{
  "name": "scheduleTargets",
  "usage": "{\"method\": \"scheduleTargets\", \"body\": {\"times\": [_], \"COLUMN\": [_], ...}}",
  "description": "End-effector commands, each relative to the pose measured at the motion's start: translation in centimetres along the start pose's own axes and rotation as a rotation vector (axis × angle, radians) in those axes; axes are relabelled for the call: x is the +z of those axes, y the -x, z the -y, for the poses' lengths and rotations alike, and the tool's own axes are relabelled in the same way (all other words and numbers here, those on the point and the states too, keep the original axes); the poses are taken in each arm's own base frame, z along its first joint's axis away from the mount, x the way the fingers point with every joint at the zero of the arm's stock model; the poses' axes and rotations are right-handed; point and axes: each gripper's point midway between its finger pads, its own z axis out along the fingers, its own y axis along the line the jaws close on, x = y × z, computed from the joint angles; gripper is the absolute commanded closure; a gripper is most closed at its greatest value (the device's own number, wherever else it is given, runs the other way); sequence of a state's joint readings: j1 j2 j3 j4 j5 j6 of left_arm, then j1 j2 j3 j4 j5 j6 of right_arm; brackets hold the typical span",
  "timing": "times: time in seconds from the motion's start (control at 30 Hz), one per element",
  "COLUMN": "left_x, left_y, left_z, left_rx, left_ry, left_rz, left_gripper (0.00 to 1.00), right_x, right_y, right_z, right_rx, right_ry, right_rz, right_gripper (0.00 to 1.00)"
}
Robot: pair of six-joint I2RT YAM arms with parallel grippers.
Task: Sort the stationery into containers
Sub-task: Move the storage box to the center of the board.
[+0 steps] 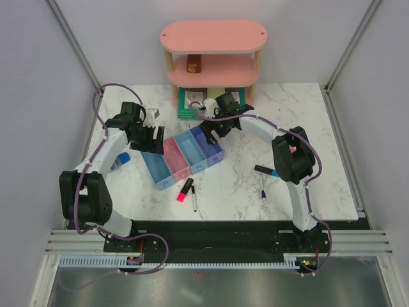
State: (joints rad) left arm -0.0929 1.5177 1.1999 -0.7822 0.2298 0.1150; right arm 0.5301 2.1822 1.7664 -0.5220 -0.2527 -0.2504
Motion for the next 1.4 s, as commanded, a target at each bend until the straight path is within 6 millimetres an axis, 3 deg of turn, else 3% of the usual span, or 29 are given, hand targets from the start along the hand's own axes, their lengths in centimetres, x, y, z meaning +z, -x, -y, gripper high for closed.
{"method": "scheduleTargets", "body": {"times": [0.0, 0.43, 0.7, 0.93, 1.37], "left_x": [1.0, 5.7, 7.8, 10.0, 12.8], "left_y": [1.0, 0.6, 2.0, 3.4, 6.3], "left_z": [0.9, 3.2, 5.3, 7.2, 10.6], "left_rx": [-0.039, 0.054, 0.126, 0.181, 0.267], "left_ry": [-0.058, -0.054, -0.056, -0.063, -0.074], "left_rz": [0.019, -0.073, -0.093, -0.113, -0.110], "left_gripper": [0.16, 0.18, 0.19, 0.18, 0.18], "right_x": [0.0, 0.7, 0.3, -0.1, -3.7], "right_y": [1.1, 0.0, -0.3, -1.7, -3.1], "right_z": [1.0, 1.6, 1.9, 2.7, 7.2], "right_rx": [-0.015, -0.004, -0.002, 0.002, 0.092], "right_ry": [-0.041, -0.075, -0.102, -0.157, -0.332], "right_rz": [0.032, 0.005, 0.004, -0.023, -0.025], "right_gripper": [0.02, 0.02, 0.02, 0.02, 0.02]}}
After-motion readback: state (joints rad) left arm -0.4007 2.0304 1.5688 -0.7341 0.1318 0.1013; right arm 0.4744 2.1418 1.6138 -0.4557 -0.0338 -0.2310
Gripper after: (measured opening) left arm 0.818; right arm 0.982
